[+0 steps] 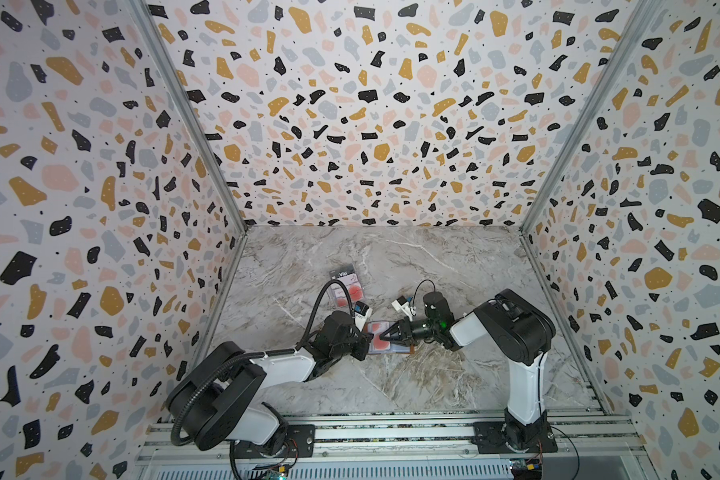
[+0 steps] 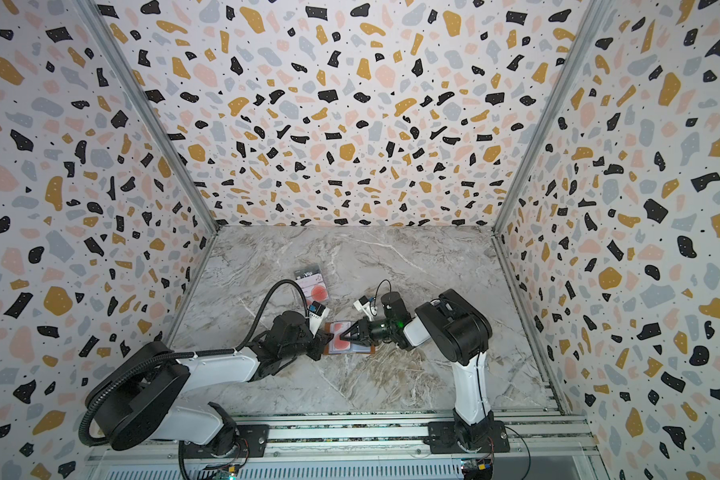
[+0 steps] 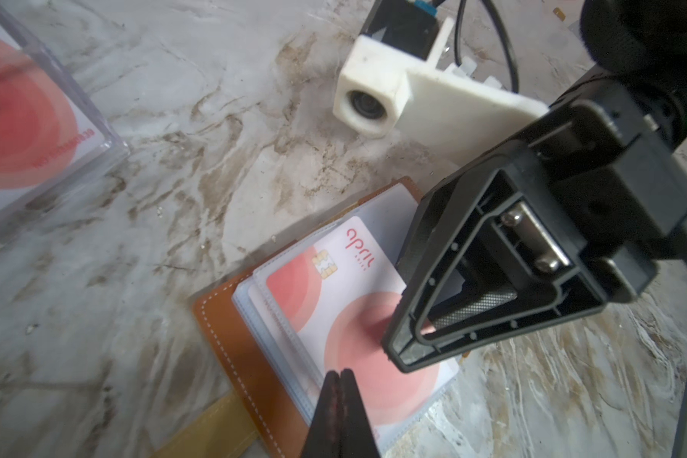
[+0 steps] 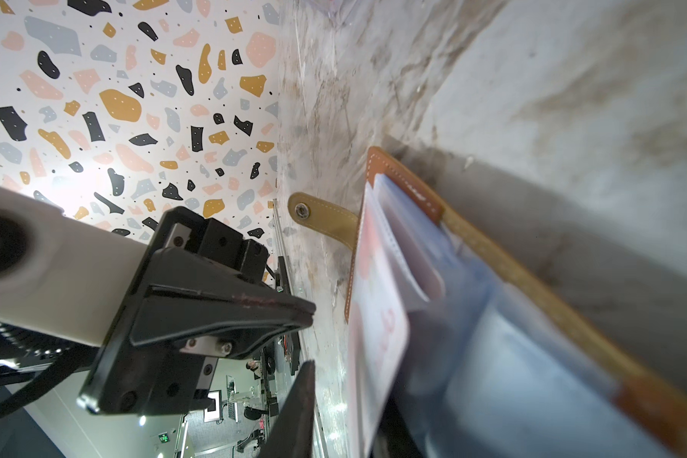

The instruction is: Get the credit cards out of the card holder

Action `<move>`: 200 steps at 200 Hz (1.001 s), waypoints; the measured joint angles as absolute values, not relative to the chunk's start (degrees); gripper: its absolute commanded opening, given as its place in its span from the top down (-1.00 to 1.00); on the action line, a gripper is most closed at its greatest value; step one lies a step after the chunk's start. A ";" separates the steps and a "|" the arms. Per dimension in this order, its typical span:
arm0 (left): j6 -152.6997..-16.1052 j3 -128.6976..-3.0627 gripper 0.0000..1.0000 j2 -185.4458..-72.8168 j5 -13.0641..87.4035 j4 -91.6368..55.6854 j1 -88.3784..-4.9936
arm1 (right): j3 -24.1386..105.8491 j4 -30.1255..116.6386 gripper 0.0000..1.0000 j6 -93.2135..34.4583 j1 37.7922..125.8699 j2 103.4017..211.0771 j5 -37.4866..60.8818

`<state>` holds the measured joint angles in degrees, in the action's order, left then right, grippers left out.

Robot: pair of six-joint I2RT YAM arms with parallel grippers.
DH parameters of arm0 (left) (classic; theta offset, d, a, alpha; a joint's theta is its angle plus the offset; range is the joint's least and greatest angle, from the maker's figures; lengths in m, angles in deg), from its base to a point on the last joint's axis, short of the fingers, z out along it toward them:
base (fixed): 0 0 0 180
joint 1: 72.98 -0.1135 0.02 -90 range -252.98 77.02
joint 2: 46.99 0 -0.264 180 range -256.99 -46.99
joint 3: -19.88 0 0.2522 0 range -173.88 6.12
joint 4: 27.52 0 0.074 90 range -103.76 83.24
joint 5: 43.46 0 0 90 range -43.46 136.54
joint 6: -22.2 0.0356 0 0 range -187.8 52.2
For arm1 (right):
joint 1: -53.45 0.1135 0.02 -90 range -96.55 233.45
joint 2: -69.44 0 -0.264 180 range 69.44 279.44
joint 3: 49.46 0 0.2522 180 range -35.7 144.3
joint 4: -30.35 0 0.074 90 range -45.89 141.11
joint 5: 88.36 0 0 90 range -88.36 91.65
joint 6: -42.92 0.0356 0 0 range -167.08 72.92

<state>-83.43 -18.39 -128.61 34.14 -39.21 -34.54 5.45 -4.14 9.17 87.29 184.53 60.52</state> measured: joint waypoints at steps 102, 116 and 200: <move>-81.80 -18.65 1.00 -135.19 32.06 -43.91 -34.54 | 5.45 -6.04 0.50 9.74 87.69 185.23 60.52; -81.73 -18.24 1.00 -135.19 32.32 -44.39 -34.54 | 5.45 -6.28 0.50 10.13 87.69 185.33 60.52; -82.10 -15.79 1.00 -136.44 33.98 -49.77 -34.54 | 5.45 -6.61 0.57 11.44 87.34 185.40 60.47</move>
<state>-82.10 -15.79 -136.44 33.98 -49.77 -34.54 5.45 -6.61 11.44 87.34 185.40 60.47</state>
